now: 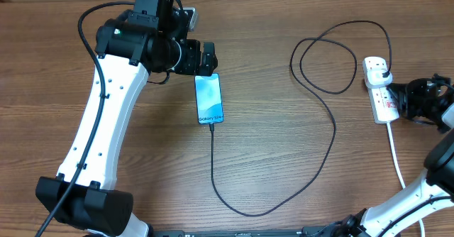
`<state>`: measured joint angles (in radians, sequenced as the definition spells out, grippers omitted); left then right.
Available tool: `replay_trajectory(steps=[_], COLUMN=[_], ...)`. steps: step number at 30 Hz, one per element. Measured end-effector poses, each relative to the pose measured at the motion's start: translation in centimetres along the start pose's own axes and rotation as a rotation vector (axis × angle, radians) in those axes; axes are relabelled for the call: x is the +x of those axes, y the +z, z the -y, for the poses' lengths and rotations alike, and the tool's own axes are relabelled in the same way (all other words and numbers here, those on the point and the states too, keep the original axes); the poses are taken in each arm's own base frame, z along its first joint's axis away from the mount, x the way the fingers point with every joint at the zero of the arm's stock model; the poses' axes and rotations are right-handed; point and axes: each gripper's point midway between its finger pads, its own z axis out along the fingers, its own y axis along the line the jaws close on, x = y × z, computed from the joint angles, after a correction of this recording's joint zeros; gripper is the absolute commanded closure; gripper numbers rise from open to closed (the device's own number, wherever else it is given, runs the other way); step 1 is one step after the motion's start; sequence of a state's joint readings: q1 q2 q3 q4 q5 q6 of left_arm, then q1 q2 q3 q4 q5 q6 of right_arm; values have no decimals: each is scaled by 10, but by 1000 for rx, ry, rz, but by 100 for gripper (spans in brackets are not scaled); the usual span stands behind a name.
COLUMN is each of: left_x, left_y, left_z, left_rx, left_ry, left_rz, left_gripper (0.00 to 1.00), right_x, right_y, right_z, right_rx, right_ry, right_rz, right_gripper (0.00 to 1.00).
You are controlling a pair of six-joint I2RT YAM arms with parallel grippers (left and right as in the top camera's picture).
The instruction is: Plug charger to phone and switch on socket
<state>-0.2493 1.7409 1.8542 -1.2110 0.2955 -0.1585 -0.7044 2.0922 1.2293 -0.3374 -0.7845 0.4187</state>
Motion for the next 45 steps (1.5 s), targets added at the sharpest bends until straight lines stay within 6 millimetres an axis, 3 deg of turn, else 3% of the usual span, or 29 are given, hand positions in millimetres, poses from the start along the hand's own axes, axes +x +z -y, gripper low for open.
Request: replay_trajectory(steps=[15,18,20,22,24,28,30,32,38,42,45], left_x=[-1,-1,-1,-1,-1,-2,-2,-2,-2,-2,-2], left_y=[0,0,0,0,0,0,0,0,0,0,0], left_z=[0,0,0,0,0,1,1,1,1,1,1], left_rx=[1,1,1,1,1,4,5,5,6,5,5], left_ry=[1,1,1,1,1,2,2,2,2,2,2], left_rz=[3,4,3,3,4,6,6,6,6,7,7], left_gripper=[0,0,0,0,0,0,0,1,1,0,1], right_x=[-6,-12,-19,-27,-31,-29,-15,2,59,103,142], right_y=[-6,-20,-36,-57,-76,-112,-131,-142,-144,-130,-117], right_z=[3,16,27,26,10,-53,-96,-123,-172,-192,-194], right_rx=[-20,-11,-2,-6,-17,-100,-176,-209,-210,-137,-35], right_ry=[72,132,179,191,161,-1,-108,-169,-309,-408,-478], right_rz=[10,30,56,98,134,192,194,179,110,53,-8], right_gripper=[96,96,96,96,96,96,96,96,96,96,96])
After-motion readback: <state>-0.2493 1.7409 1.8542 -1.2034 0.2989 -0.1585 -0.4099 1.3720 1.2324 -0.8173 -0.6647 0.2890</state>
